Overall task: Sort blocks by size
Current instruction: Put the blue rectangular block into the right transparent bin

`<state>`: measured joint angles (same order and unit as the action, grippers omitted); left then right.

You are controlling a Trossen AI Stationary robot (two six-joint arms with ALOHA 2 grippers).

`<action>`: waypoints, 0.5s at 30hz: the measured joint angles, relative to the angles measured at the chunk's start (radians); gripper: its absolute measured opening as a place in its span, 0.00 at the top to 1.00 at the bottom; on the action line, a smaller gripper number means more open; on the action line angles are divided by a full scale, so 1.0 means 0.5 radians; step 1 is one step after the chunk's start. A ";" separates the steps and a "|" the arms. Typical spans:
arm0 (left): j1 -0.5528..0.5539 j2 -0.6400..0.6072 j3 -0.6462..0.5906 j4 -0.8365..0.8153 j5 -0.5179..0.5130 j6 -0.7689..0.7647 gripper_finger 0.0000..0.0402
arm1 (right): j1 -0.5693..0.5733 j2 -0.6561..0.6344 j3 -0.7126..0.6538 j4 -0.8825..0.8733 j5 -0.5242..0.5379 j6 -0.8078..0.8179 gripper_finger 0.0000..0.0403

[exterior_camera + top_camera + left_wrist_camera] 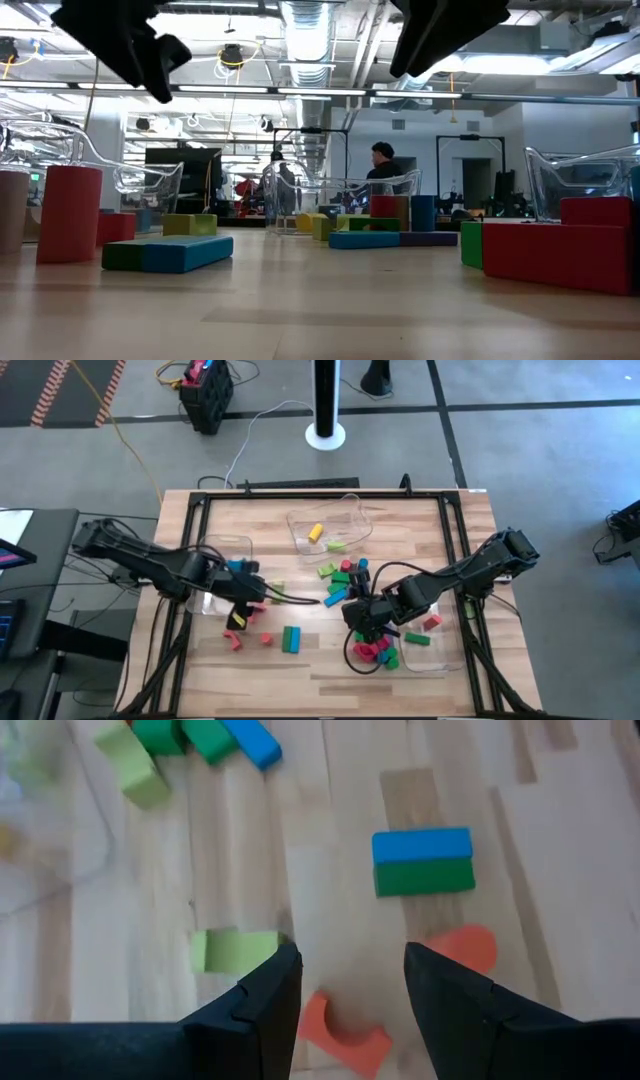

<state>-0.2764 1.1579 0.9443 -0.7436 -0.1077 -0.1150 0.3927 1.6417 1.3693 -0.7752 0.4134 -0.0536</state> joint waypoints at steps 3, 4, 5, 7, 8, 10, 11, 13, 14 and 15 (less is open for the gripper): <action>-0.013 0.069 0.000 0.006 0.061 0.020 0.57 | 0.012 0.000 -0.001 -0.013 -0.002 0.008 0.50; -0.022 0.093 0.000 0.007 0.068 0.027 0.57 | 0.018 0.000 -0.001 -0.013 -0.002 0.008 0.50; -0.032 0.116 0.000 0.010 0.070 0.038 0.57 | 0.025 0.000 -0.001 -0.013 -0.002 0.008 0.50; -0.057 0.157 0.000 0.017 0.073 0.049 0.57 | 0.034 0.000 -0.001 -0.013 -0.003 0.008 0.50; -0.070 0.177 0.000 0.022 0.073 0.049 0.57 | 0.042 0.000 -0.001 -0.013 -0.003 0.008 0.50; -0.098 0.220 0.000 0.034 0.074 0.049 0.57 | 0.052 0.000 -0.001 -0.012 -0.004 0.008 0.50; -0.111 0.242 0.000 0.037 0.074 0.049 0.57 | 0.055 0.000 -0.001 -0.012 -0.003 0.008 0.50; -0.134 0.284 0.000 0.047 0.079 0.045 0.57 | 0.054 0.000 -0.001 -0.010 -0.004 0.008 0.50; -0.145 0.305 0.000 0.054 0.091 0.040 0.57 | 0.054 0.000 -0.001 -0.007 -0.003 0.008 0.50; -0.155 0.325 0.000 0.063 0.104 0.040 0.57 | 0.053 0.000 -0.001 -0.005 -0.003 0.008 0.50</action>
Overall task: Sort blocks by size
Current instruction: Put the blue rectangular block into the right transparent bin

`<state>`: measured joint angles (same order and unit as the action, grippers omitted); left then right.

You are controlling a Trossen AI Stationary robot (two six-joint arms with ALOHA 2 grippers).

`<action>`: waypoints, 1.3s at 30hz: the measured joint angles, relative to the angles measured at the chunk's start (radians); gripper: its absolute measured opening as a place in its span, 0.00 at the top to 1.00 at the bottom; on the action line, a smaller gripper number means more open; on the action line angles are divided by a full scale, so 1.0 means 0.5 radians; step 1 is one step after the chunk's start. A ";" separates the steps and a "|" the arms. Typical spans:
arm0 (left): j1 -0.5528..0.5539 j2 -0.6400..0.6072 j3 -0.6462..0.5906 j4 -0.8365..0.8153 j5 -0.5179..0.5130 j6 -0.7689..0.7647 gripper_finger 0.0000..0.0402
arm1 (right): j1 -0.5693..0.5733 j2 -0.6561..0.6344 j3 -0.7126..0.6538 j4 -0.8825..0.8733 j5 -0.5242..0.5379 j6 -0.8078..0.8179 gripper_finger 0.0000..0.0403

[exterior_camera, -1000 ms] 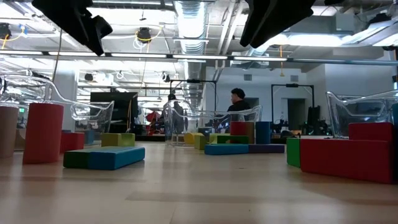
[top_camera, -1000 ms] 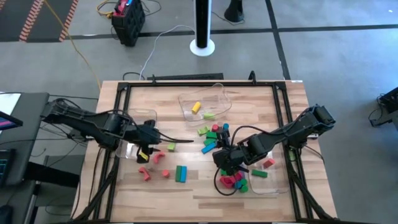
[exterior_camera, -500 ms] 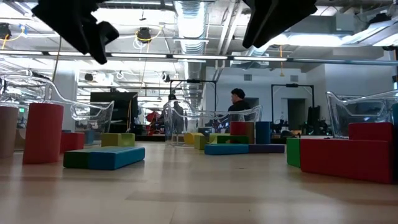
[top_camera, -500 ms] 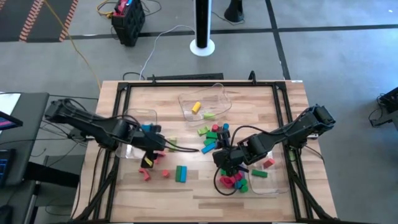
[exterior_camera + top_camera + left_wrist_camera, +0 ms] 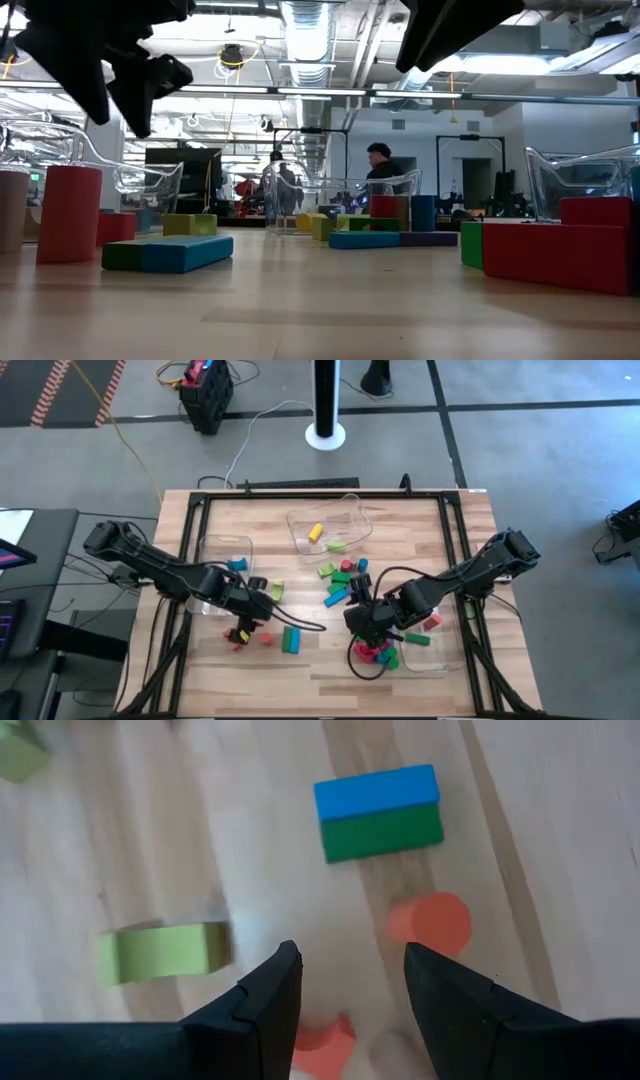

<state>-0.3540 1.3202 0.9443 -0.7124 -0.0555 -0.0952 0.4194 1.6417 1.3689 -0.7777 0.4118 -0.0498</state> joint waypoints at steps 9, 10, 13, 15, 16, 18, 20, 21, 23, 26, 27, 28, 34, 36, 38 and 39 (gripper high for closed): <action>-0.046 0.165 0.000 0.141 -0.017 0.017 0.57 | 0.000 0.000 0.000 0.002 0.000 0.000 0.50; -0.045 0.173 0.000 0.142 -0.064 0.017 0.57 | 0.000 0.000 0.000 0.002 0.000 0.000 0.50; -0.024 0.174 0.000 0.133 -0.195 0.039 0.57 | 0.000 0.000 0.000 0.009 0.000 0.002 0.50; 0.003 0.174 0.000 0.140 -0.224 0.059 0.57 | 0.000 0.000 0.000 0.014 0.000 0.003 0.50; 0.022 0.174 0.000 0.145 -0.228 0.064 0.57 | 0.000 0.000 0.000 0.015 0.000 0.009 0.50; 0.060 0.174 0.000 0.149 -0.230 0.070 0.57 | 0.000 0.000 0.000 0.015 0.000 0.030 0.50; 0.100 0.176 0.000 0.148 -0.232 0.071 0.57 | 0.000 0.000 0.000 0.014 0.000 0.047 0.50; 0.119 0.178 0.000 0.149 -0.235 0.071 0.57 | 0.004 0.000 -0.005 0.019 0.000 0.047 0.50; 0.149 0.178 0.000 0.148 -0.241 0.089 0.57 | 0.012 0.000 -0.037 0.037 0.002 0.047 0.50; 0.174 0.178 0.000 0.150 -0.237 0.112 0.57 | 0.014 0.000 -0.104 0.053 0.000 0.068 0.50; 0.178 0.178 0.000 0.151 -0.222 0.115 0.57 | 0.014 0.000 -0.134 0.061 0.000 0.087 0.50; 0.180 0.178 0.000 0.152 -0.200 0.115 0.57 | 0.014 0.000 -0.164 0.062 0.000 0.101 0.50; 0.171 0.178 0.000 0.203 0.087 0.118 0.57 | 0.033 0.000 -0.273 0.090 0.001 0.153 0.50; 0.146 0.178 0.000 0.237 0.202 0.112 0.57 | 0.040 0.000 -0.288 0.122 0.000 0.152 0.50; 0.113 0.178 0.000 0.258 0.256 0.104 0.57 | 0.041 0.000 -0.295 0.148 0.000 0.151 0.50; 0.094 0.178 0.000 0.260 0.264 0.095 0.57 | 0.040 0.000 -0.296 0.148 0.000 0.151 0.50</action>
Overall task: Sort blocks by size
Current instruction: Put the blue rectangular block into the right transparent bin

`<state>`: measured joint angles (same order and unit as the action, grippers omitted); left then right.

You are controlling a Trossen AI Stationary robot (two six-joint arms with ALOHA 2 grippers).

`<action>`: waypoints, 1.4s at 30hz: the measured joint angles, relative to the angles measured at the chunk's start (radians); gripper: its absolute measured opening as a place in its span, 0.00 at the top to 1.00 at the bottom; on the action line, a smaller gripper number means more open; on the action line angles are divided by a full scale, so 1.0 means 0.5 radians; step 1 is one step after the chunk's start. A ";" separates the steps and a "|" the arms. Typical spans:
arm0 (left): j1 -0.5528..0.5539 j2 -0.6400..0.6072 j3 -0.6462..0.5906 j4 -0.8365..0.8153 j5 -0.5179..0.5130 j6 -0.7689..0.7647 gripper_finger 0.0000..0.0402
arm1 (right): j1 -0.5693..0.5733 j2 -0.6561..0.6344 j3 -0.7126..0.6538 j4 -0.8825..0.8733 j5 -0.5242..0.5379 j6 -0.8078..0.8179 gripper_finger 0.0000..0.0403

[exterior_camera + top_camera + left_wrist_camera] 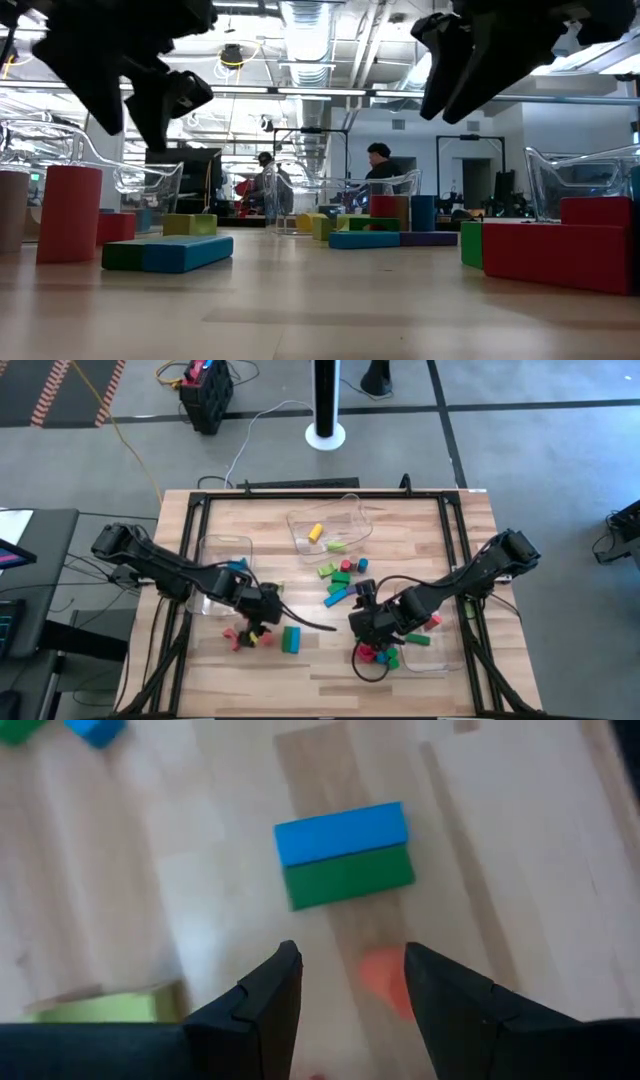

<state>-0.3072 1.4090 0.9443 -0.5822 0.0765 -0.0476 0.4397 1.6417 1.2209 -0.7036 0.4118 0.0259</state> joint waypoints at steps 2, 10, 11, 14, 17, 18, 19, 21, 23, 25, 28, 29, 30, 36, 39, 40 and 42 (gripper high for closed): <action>-0.037 0.000 0.000 -0.006 0.000 -0.017 0.57 | -0.001 0.000 0.000 0.004 0.000 0.000 0.50; -0.210 0.000 0.000 -0.003 -0.060 -0.137 0.57 | -0.003 0.000 0.000 0.058 0.001 -0.010 0.50; -0.226 0.000 0.000 -0.003 -0.099 -0.146 0.57 | -0.003 0.000 0.000 0.069 0.001 -0.016 0.50; -0.262 0.000 0.000 0.002 -0.154 -0.167 0.57 | -0.003 0.000 0.000 0.081 0.001 -0.018 0.50; -0.285 0.000 0.000 0.045 -0.166 -0.176 0.57 | -0.003 0.000 0.000 0.078 0.001 -0.015 0.50; -0.289 0.000 0.000 0.057 -0.167 -0.176 0.57 | -0.003 0.000 0.000 0.078 0.001 -0.015 0.50; -0.293 0.000 0.000 0.065 -0.168 -0.176 0.57 | -0.003 0.000 0.000 0.078 0.001 -0.014 0.50; -0.299 0.000 0.000 0.072 -0.171 -0.176 0.57 | -0.003 0.000 0.000 0.078 0.001 0.000 0.50; -0.302 0.000 -0.001 0.116 -0.172 -0.172 0.57 | -0.002 0.000 0.000 0.077 0.001 0.000 0.50; -0.302 0.018 -0.002 0.216 -0.172 -0.140 0.57 | -0.002 0.000 0.000 0.078 0.001 0.000 0.50; -0.302 0.103 -0.002 0.358 -0.172 -0.044 0.57 | -0.003 0.000 0.000 0.080 0.001 0.000 0.50; -0.302 0.144 -0.002 0.381 -0.170 -0.016 0.57 | -0.003 0.000 0.000 0.084 0.001 0.001 0.50; -0.301 0.186 -0.002 0.396 -0.170 0.013 0.57 | -0.003 0.000 0.000 0.086 0.001 0.001 0.50; -0.274 0.386 -0.002 0.415 -0.126 0.134 0.57 | 0.032 0.000 0.000 0.082 0.001 0.010 0.50; -0.256 0.438 -0.002 0.494 -0.035 0.193 0.57 | 0.042 0.000 0.000 0.077 0.000 0.007 0.50; -0.247 0.452 -0.002 0.517 -0.013 0.215 0.57 | 0.042 0.000 0.000 0.078 0.000 0.007 0.50; -0.229 0.458 -0.002 0.546 0.003 0.256 0.57 | 0.041 0.000 0.000 0.077 0.001 0.009 0.50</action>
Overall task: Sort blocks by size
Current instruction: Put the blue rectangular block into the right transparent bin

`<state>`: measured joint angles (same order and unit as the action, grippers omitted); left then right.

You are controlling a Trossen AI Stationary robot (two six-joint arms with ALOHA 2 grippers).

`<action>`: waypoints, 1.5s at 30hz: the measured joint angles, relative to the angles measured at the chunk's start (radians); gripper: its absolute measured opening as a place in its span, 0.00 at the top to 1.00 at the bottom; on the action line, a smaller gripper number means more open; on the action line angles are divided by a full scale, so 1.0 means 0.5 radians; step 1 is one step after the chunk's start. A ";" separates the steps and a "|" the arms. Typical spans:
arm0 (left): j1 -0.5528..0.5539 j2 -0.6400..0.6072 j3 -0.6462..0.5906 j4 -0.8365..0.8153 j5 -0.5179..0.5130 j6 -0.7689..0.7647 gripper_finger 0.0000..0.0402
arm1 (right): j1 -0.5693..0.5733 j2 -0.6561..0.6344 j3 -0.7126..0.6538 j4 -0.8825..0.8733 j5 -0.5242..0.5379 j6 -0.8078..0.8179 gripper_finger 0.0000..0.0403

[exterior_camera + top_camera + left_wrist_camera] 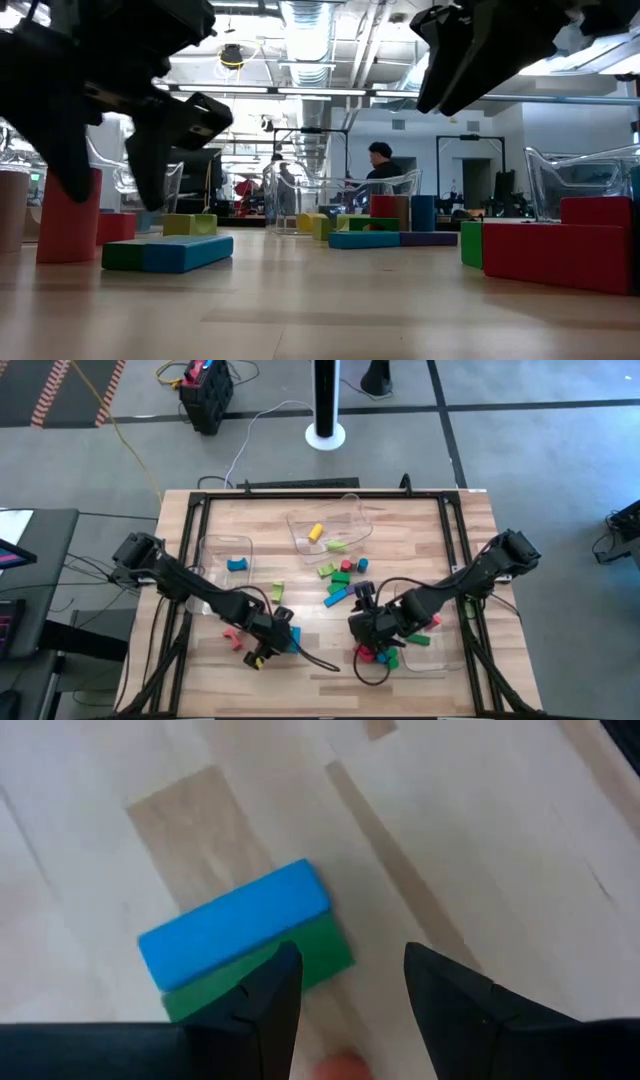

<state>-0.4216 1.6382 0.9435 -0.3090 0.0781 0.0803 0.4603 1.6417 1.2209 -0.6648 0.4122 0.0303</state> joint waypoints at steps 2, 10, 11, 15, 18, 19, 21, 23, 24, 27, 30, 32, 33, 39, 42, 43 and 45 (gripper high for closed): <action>0.022 0.000 0.000 0.017 0.001 0.028 0.57 | -0.002 0.000 0.000 0.001 0.000 0.006 0.50; 0.121 0.000 0.000 0.128 0.099 0.093 0.57 | -0.001 0.000 0.000 0.014 0.000 0.008 0.50; 0.135 0.000 0.000 0.131 0.099 0.092 0.57 | -0.001 0.000 0.000 0.015 0.000 0.008 0.50; 0.176 0.023 0.000 0.146 0.101 0.102 0.57 | -0.001 0.000 0.000 0.016 0.000 0.014 0.50; 0.199 0.133 -0.011 0.183 0.114 0.111 0.57 | -0.001 0.000 0.000 0.019 0.000 0.013 0.50; 0.208 0.170 -0.013 0.188 0.119 0.119 0.57 | -0.001 0.000 0.000 0.020 0.000 0.012 0.50; 0.219 0.193 0.005 0.207 0.116 0.119 0.57 | -0.001 0.000 0.000 0.021 0.000 0.013 0.50; 0.219 0.192 0.004 0.229 0.114 0.122 0.57 | 0.002 0.000 0.000 0.019 0.000 0.012 0.50; 0.219 0.192 0.001 0.236 0.114 0.122 0.57 | 0.007 0.000 0.000 0.013 0.000 0.012 0.50; 0.218 0.193 0.001 0.225 0.107 0.159 0.57 | 0.006 0.000 0.000 0.002 0.000 -0.002 0.50; 0.220 0.193 0.002 0.179 0.075 0.185 0.57 | 0.005 0.000 0.000 -0.003 0.000 -0.003 0.50; 0.230 0.192 0.002 0.173 0.066 0.185 0.57 | 0.004 0.000 0.000 -0.002 0.000 -0.008 0.50; 0.238 0.192 0.002 0.175 0.064 0.182 0.57 | 0.004 0.000 0.000 0.000 0.000 -0.009 0.50; 0.312 0.194 0.001 0.226 0.047 0.127 0.57 | 0.004 0.000 0.000 0.008 0.001 -0.022 0.50; 0.359 0.195 0.000 0.236 0.041 0.080 0.57 | 0.005 0.000 0.000 0.008 0.001 -0.021 0.50; 0.375 0.195 0.000 0.230 0.037 0.058 0.57 | 0.005 0.000 0.000 0.008 0.001 -0.014 0.50; 0.406 0.194 0.001 0.192 0.034 0.016 0.57 | 0.005 0.000 0.000 0.007 0.001 -0.008 0.50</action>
<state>-0.2188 1.7353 0.9438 -0.2131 0.0952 0.0883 0.4625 1.6417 1.2209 -0.6613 0.4126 0.0262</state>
